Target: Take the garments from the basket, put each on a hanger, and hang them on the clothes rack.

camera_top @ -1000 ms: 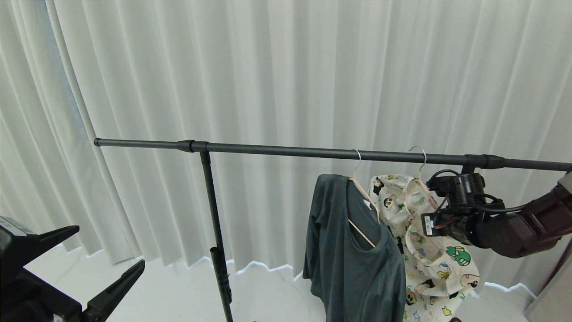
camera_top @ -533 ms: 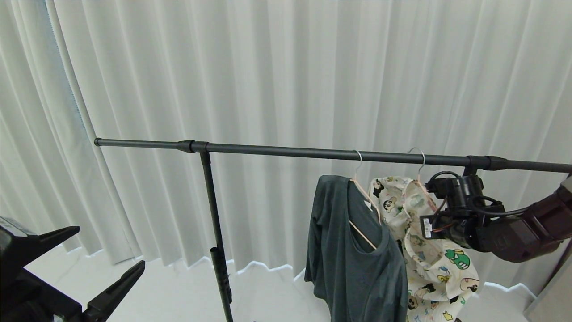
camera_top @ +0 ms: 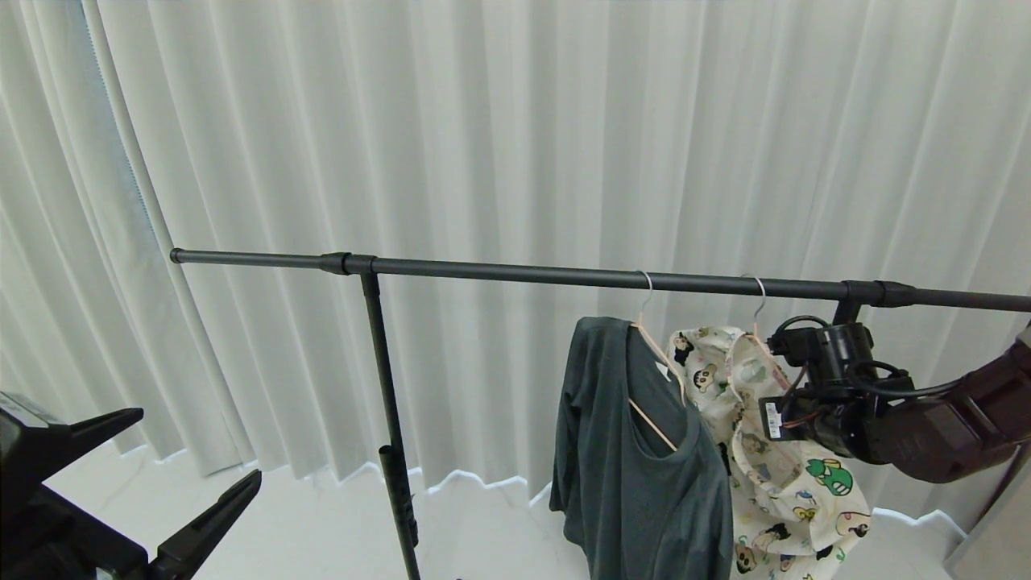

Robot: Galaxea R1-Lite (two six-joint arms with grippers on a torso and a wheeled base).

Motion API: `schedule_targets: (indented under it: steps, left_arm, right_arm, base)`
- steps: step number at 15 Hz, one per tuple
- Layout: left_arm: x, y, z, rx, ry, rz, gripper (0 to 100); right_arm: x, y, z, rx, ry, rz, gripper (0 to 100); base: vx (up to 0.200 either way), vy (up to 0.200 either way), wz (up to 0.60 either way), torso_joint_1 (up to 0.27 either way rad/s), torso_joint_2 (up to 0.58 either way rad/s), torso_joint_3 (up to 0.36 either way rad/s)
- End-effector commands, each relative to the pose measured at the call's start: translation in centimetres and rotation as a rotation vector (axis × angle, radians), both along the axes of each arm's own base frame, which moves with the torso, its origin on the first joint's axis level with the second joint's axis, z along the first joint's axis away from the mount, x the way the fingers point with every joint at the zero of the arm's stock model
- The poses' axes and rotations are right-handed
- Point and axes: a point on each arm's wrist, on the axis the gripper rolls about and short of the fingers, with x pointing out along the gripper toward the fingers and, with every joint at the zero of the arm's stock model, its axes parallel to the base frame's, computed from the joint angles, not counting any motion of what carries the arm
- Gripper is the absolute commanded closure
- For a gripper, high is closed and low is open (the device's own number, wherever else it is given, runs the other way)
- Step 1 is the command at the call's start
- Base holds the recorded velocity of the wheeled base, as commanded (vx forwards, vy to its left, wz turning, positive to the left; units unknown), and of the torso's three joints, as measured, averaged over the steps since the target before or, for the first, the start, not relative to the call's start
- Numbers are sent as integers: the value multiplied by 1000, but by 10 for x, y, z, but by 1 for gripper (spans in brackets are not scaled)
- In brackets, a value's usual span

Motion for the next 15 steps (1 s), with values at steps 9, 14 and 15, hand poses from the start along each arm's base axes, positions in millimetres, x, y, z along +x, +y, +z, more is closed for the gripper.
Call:
schedule_targets:
  steps: [9,14,15]
  left_arm:
    - [-5,4,-7,-26,13,38,0]
    - [-4,14,-14,-20,33,154,0]
    - [-6,18,-16,-21,33,190,0]
  right_arm:
    - [-75,-8,68,69,-186,63,0]
    - [-153,-35,102,120,-362,88,0]
    - [-165,-43,105,97,-367,79,0]
  base:
    - [0,0,0,0,0,0]
    - [0,0,0,0,0,0]
    - [0,0,0,0,0,0]
